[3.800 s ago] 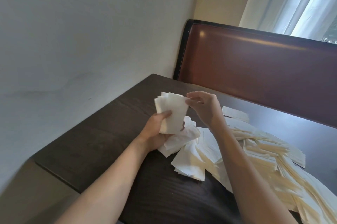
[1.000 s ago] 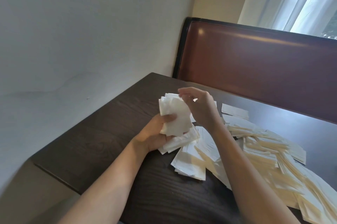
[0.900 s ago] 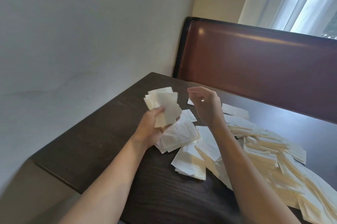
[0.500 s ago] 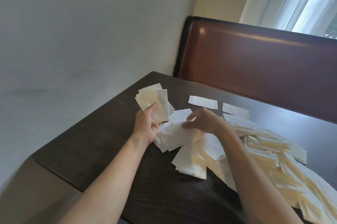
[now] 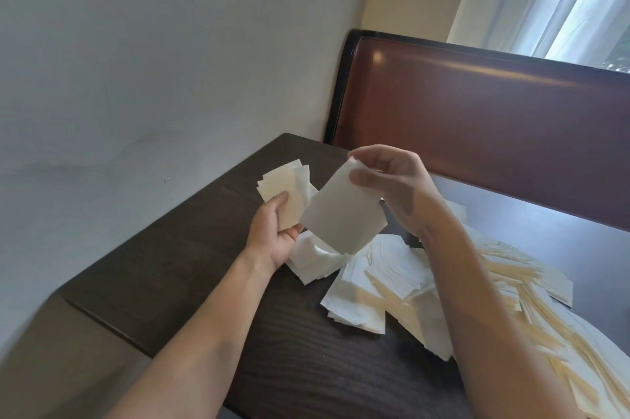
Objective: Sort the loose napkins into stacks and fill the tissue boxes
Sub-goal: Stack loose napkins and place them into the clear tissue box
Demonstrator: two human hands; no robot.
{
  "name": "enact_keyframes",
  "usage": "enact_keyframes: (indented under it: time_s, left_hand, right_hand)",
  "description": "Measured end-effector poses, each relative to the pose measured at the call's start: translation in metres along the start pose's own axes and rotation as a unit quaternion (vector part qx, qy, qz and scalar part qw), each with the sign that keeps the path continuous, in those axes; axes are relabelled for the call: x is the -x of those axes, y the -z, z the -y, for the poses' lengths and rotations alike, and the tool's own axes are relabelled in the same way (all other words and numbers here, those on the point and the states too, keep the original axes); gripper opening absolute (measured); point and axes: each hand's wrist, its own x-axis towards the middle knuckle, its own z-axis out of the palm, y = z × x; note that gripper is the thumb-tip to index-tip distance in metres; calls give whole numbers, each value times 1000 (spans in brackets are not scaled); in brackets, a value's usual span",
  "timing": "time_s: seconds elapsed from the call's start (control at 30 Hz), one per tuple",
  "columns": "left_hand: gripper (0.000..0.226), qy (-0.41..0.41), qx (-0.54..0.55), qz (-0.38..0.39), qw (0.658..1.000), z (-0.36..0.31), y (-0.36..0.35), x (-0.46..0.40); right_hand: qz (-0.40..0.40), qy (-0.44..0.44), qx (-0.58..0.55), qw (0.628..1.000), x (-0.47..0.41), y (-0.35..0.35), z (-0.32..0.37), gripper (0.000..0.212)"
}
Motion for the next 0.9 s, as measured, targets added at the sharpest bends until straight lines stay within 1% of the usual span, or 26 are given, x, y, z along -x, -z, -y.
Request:
enact_keyframes:
  time_s: [0.07,0.13,0.2,0.3,0.37,0.43,0.5,0.53,0.6,0.7,0.8,0.9]
  left_hand:
    - [28,8,-29,20,999,0,0,3]
    - [26,18,-83,50,995,2,-3,8]
    - [31,31,-109,91,989,5,-6,12]
    - [46,59,-136,141,979,4,-9,17]
    - [52,73,-162,168,970,3,-9,18]
    - [50,73,-177,190,963,5,-9,19]
    - [35,70,-196,208,956,6,-9,21]
    - [31,68,-206,214,952,7,-8,21]
    - [33,62,-226,228,945,10,-6,18]
    - [36,39,-209,199,956,11,-6,13]
    - [28,6,-154,161,975,9,-7,8]
    - [23,0,-127,151,980,9,-8,7]
  right_hand:
    - [3,-3,-100,995,0,-1,0,20]
    - [-12,-9,-136,991,-1,-3,-3,19]
    - [-46,-20,-92,994,-2,-6,-8,17]
    - [-100,-49,59,992,-3,-9,-17,16]
    - [-107,-44,120,986,-4,-10,-22,17]
    - [-105,-31,168,980,-5,-12,-26,18]
    - [-108,-28,202,973,-6,-12,-30,17]
    - [-113,-30,204,972,-6,-12,-32,17]
    - [-120,-31,196,973,-7,-11,-32,17]
    - [-109,-69,177,976,-8,-7,-31,16]
    - [-74,-137,179,972,-8,-2,-32,30]
    - [-61,-142,160,975,-7,-2,-32,40]
